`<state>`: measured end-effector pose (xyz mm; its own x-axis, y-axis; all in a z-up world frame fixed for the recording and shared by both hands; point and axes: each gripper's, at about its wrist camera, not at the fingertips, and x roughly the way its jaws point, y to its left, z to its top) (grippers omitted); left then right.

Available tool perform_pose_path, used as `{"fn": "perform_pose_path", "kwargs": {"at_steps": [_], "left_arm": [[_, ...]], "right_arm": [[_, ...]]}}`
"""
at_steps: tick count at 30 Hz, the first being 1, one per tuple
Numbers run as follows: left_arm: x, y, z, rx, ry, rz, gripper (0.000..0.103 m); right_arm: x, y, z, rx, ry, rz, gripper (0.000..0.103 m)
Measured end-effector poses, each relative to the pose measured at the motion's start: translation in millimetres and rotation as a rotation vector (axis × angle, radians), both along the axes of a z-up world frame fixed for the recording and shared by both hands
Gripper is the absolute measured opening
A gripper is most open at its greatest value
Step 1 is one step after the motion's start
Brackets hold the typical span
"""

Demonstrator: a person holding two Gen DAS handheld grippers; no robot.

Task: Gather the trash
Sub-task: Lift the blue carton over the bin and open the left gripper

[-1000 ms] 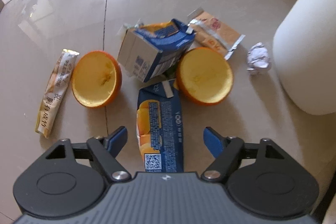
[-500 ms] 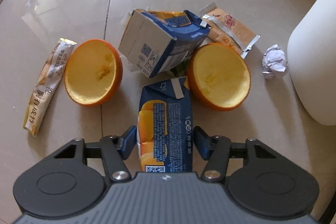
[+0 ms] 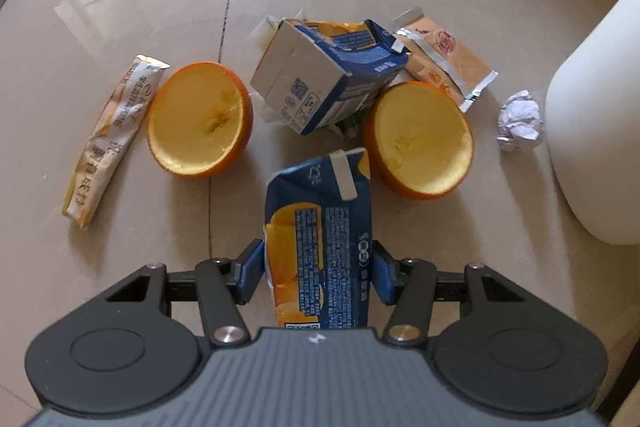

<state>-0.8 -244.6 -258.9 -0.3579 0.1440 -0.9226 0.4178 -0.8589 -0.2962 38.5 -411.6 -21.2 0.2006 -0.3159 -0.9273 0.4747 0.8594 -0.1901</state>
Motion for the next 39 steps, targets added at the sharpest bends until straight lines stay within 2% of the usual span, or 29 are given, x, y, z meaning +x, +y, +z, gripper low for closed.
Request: {"fn": "perform_pose_path", "kwargs": {"at_steps": [6, 12, 13, 16, 20, 23, 27, 30, 33, 35, 36, 37, 39], "left_arm": [[1, 7, 34, -0.017, 0.003, -0.037, 0.054], [0, 12, 84, -0.036, 0.041, -0.110, 0.053], [1, 12, 95, -0.036, 0.040, -0.100, 0.053], [-1, 14, 134, -0.063, 0.065, -0.173, 0.053], [-8, 14, 202, -0.087, 0.107, -0.268, 0.054], [-18, 16, 257, -0.099, 0.165, -0.327, 0.054], [-36, 23, 322, -0.107, 0.282, -0.377, 0.054], [-56, 34, 354, -0.113, 0.358, -0.403, 0.054], [-80, 49, 370, -0.105, 0.418, -0.403, 0.054], [-94, 57, 370, -0.089, 0.438, -0.386, 0.058], [-99, 60, 367, -0.081, 0.443, -0.378, 0.075], [-102, 62, 364, -0.083, 0.443, -0.372, 0.086], [-103, 66, 358, -0.108, 0.462, -0.340, 0.088]], "right_arm": [[0, 1, 0, -0.001, 0.002, 0.004, 0.014], [0, 0, 1, 0.019, -0.006, -0.011, 0.014], [1, 0, 1, 0.021, -0.007, -0.012, 0.014], [1, -1, 2, 0.029, -0.009, -0.016, 0.014], [0, -2, 2, 0.036, -0.010, -0.021, 0.014], [1, -3, 2, 0.035, -0.010, -0.020, 0.014], [0, -3, 1, 0.033, -0.010, -0.018, 0.014], [-1, -2, 0, 0.032, -0.009, -0.018, 0.014], [-1, -2, 0, 0.035, -0.011, -0.021, 0.014], [-1, -2, -1, 0.038, -0.012, -0.022, 0.014], [-1, -2, -1, 0.037, -0.012, -0.021, 0.014], [-1, -3, -1, 0.037, -0.012, -0.019, 0.014], [-1, -3, -1, 0.042, -0.014, -0.020, 0.014]]}}
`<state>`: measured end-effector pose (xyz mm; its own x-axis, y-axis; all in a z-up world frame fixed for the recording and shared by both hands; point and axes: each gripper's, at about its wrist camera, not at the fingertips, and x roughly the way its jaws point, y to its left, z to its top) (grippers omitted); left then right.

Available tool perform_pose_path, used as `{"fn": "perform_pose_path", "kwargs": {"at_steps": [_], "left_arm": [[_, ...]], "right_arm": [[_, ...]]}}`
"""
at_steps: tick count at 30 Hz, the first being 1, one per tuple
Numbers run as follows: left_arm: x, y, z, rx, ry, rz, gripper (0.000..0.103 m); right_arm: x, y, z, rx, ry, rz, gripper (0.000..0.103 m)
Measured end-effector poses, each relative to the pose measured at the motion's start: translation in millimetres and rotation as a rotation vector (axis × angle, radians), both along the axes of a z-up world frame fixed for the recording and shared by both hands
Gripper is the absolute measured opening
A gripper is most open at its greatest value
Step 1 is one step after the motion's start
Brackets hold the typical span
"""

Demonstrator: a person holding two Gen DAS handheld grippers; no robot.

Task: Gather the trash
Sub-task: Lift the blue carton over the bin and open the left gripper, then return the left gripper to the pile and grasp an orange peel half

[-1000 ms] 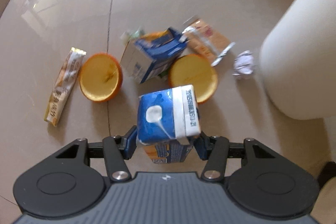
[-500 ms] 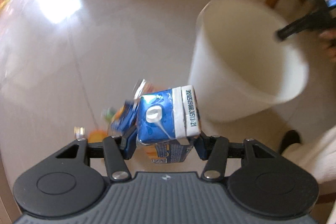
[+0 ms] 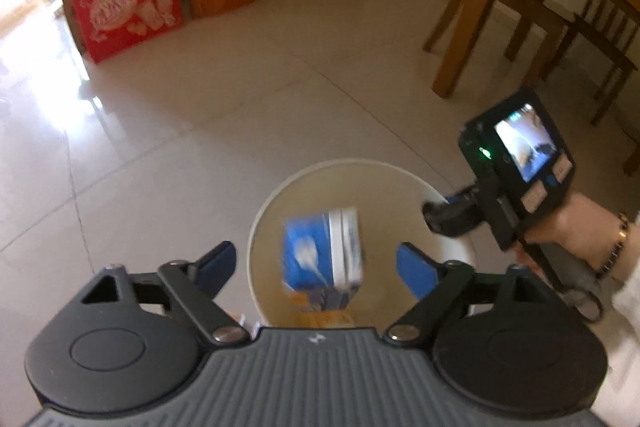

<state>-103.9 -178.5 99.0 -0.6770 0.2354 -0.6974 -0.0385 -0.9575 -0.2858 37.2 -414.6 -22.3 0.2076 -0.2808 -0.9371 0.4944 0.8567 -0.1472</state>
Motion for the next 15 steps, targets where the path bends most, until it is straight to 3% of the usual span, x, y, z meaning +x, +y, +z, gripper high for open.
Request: {"fn": "perform_pose_path", "kwargs": {"at_steps": [15], "left_arm": [[40, -26, -65, 0.061, -0.120, 0.111, 0.090]], "right_arm": [[-1, -3, 1, -0.008, 0.001, 0.008, 0.014]]}}
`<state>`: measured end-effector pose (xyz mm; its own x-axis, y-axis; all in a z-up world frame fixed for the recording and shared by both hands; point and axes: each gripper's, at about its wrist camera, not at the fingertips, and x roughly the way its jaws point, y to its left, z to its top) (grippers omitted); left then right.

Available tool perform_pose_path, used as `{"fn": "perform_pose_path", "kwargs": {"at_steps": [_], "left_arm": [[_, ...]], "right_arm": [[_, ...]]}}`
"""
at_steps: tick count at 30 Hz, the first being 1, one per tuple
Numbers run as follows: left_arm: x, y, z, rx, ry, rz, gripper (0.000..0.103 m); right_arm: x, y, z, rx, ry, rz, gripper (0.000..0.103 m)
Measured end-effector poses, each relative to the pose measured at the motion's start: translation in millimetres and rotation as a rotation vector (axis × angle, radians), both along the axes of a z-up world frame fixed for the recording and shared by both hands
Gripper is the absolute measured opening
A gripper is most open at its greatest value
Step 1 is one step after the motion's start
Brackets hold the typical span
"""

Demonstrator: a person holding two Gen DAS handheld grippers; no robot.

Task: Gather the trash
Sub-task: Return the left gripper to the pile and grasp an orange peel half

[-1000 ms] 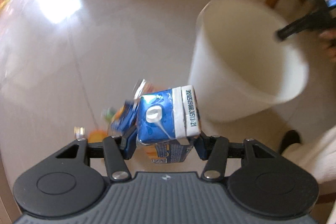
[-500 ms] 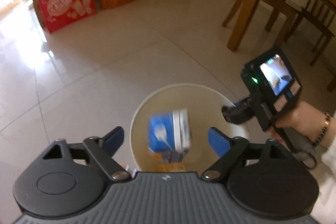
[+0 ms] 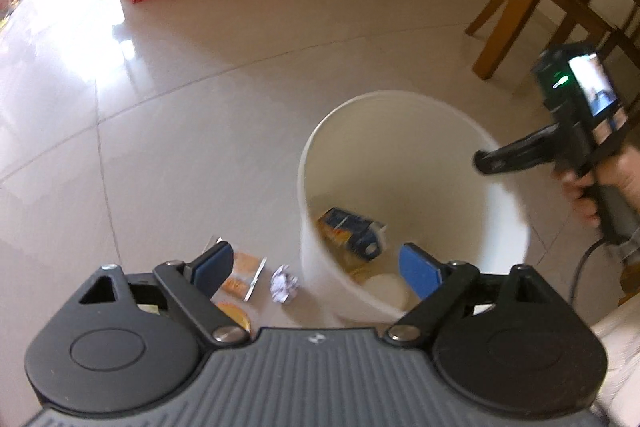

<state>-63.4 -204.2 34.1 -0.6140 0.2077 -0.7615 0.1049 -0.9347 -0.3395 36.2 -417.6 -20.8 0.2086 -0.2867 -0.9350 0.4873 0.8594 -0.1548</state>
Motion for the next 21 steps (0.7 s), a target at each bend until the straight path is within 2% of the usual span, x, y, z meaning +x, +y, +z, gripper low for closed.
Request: {"fn": "perform_pose_path", "kwargs": {"at_steps": [9, 14, 18, 21], "left_arm": [[41, -22, -85, -0.021, -0.104, 0.095, 0.091], [55, -33, -132, 0.006, -0.156, 0.135, 0.091], [61, -41, -162, 0.005, -0.161, 0.133, 0.091], [65, -48, -182, -0.056, -0.156, 0.099, 0.091]], "right_arm": [[1, 3, -2, -0.006, 0.002, 0.004, 0.014], [1, 4, -1, -0.012, 0.004, 0.006, 0.014], [1, 6, -2, -0.022, 0.008, 0.016, 0.014], [1, 7, -3, -0.031, 0.011, 0.024, 0.014]]}}
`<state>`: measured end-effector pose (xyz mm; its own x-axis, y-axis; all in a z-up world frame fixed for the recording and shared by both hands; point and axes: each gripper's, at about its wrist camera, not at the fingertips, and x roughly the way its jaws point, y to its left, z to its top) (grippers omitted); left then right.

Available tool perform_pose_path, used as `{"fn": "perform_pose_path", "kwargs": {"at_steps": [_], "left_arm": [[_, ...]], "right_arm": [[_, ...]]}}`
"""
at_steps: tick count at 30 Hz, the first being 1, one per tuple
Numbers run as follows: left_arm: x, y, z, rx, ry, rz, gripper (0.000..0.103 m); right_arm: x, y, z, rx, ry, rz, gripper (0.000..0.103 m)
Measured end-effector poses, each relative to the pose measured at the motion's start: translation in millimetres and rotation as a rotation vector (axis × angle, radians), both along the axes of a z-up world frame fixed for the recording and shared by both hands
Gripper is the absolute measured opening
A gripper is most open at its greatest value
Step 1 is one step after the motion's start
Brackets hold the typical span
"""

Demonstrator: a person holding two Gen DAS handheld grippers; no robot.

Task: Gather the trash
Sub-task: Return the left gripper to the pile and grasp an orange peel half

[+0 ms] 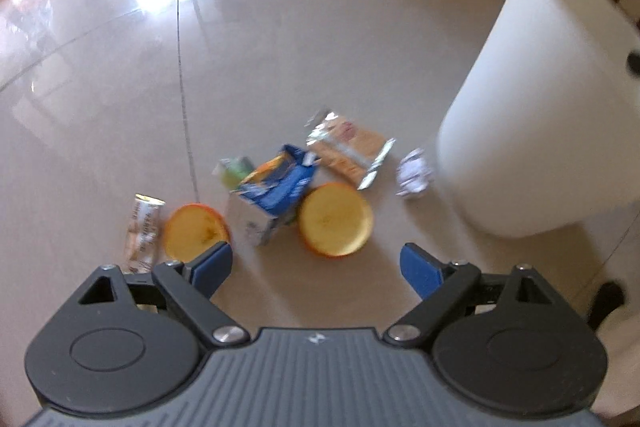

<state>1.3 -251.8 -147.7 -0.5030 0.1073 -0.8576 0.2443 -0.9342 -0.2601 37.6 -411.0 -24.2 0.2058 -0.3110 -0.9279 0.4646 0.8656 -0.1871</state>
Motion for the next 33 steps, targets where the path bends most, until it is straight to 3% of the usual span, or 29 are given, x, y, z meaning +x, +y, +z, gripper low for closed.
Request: {"fn": "perform_pose_path", "kwargs": {"at_steps": [3, 9, 14, 21, 33], "left_arm": [[6, -10, -26, -0.051, -0.019, 0.024, 0.091], [20, -37, -77, 0.057, -0.067, 0.195, 0.091], [12, -45, -113, 0.107, -0.086, 0.278, 0.091], [2, -55, -140, 0.110, -0.101, 0.349, 0.091], [-10, -71, -152, 0.126, -0.059, 0.427, 0.090]], "right_arm": [[1, 1, 0, -0.007, 0.003, 0.003, 0.014], [1, 1, -1, -0.015, 0.005, 0.004, 0.015], [1, 3, -1, -0.026, 0.008, 0.010, 0.015], [1, 3, 0, -0.031, 0.011, 0.016, 0.015], [3, 1, 1, -0.025, 0.019, 0.009, 0.016]]}}
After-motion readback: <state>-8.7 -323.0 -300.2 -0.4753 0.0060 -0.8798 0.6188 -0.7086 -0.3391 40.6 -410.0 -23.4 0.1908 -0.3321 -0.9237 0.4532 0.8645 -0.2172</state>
